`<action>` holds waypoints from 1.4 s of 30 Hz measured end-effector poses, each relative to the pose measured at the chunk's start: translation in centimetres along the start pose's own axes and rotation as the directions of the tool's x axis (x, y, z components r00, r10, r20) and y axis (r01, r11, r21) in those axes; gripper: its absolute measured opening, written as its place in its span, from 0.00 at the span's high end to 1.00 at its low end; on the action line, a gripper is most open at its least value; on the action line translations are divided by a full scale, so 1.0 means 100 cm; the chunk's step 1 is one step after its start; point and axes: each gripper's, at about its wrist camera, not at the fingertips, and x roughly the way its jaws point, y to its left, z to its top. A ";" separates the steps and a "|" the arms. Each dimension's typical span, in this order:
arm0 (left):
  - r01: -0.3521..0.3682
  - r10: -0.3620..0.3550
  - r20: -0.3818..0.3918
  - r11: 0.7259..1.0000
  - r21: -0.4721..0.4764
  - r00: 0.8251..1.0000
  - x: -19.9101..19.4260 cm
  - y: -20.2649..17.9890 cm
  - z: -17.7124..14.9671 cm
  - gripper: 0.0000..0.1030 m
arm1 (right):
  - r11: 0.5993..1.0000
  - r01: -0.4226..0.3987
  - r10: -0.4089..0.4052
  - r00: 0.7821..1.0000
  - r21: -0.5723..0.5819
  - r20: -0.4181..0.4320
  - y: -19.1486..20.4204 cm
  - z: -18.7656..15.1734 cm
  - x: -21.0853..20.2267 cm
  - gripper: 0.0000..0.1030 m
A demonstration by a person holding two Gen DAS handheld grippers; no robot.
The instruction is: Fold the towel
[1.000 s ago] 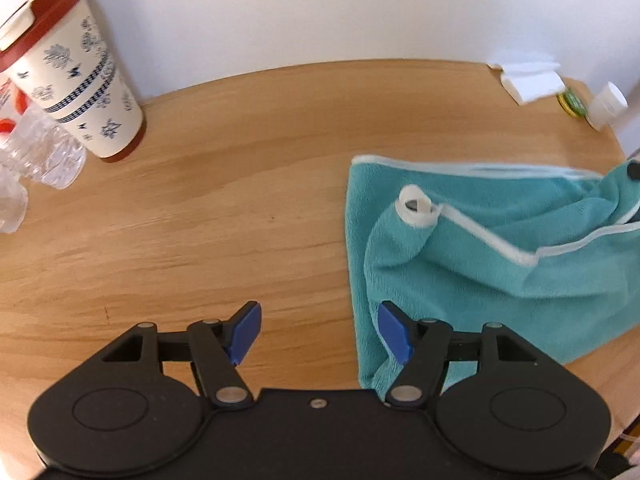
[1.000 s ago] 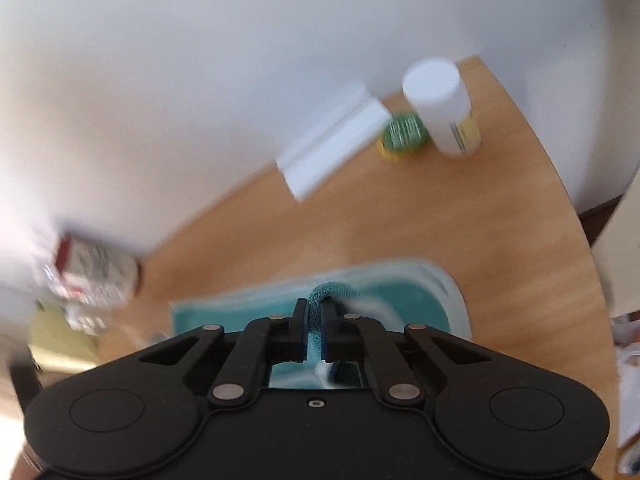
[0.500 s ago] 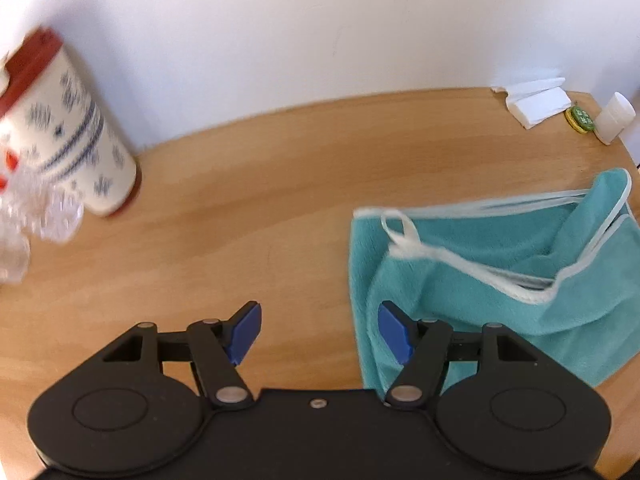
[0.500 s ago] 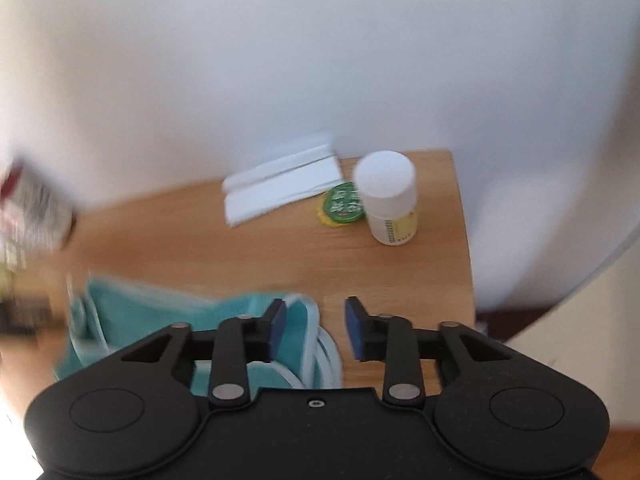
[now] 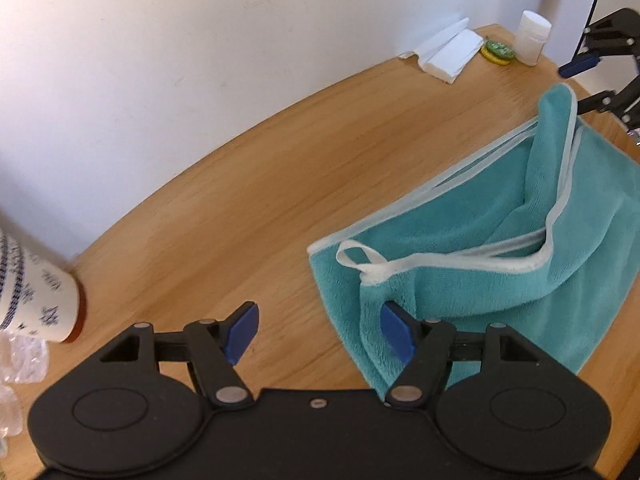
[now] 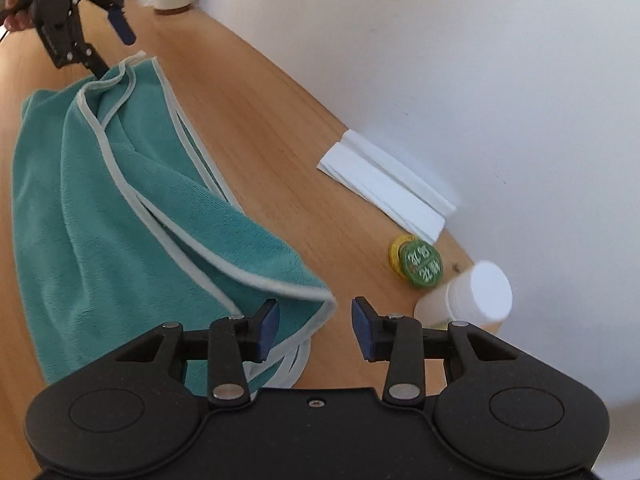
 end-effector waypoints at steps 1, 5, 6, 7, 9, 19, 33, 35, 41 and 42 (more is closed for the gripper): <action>0.024 -0.024 0.012 1.000 -0.005 1.000 0.000 0.002 0.002 0.33 | 1.000 -0.003 0.003 1.000 -0.014 0.003 0.002 0.000 0.003 0.59; 0.111 -0.110 0.031 0.993 -0.033 0.993 0.003 0.009 0.009 0.34 | 0.996 -0.085 0.086 0.996 0.031 -0.024 -0.003 0.002 0.015 0.98; 0.125 -0.124 0.031 0.991 -0.039 0.992 0.004 0.009 0.011 0.35 | 0.992 -0.107 0.109 0.994 0.067 -0.024 -0.006 0.001 0.015 0.98; 0.147 -0.145 0.037 0.988 -0.043 0.989 0.005 0.010 0.013 0.39 | 0.987 -0.109 0.111 0.994 0.117 -0.014 -0.009 0.000 0.012 0.98; 0.186 -0.184 0.043 0.981 -0.052 0.982 0.006 0.010 0.019 0.59 | 0.963 -0.116 0.118 0.993 0.245 0.006 -0.019 -0.004 0.006 0.98; 0.135 -0.134 0.018 0.989 -0.060 0.991 0.014 0.003 0.023 0.82 | 0.732 -0.131 0.193 0.981 0.669 -0.018 -0.052 -0.035 0.015 0.89; 0.071 -0.068 0.029 0.991 -0.114 0.997 0.012 0.006 0.018 0.82 | 0.921 -0.124 0.137 0.991 0.369 -0.009 0.013 -0.030 -0.033 0.65; 0.072 -0.069 0.030 0.990 -0.122 0.997 0.012 0.007 0.018 0.82 | 0.927 -0.140 0.161 0.986 0.348 -0.034 0.020 -0.027 -0.021 0.65; 0.069 -0.066 0.021 0.989 -0.135 0.998 0.013 0.010 0.019 0.81 | 0.909 -0.206 0.241 0.969 0.364 -0.054 0.014 -0.029 0.001 0.94; 0.068 -0.066 0.020 0.988 -0.136 0.998 0.013 0.010 0.019 0.81 | 0.904 -0.214 0.247 0.968 0.370 -0.044 0.012 -0.029 -0.001 0.94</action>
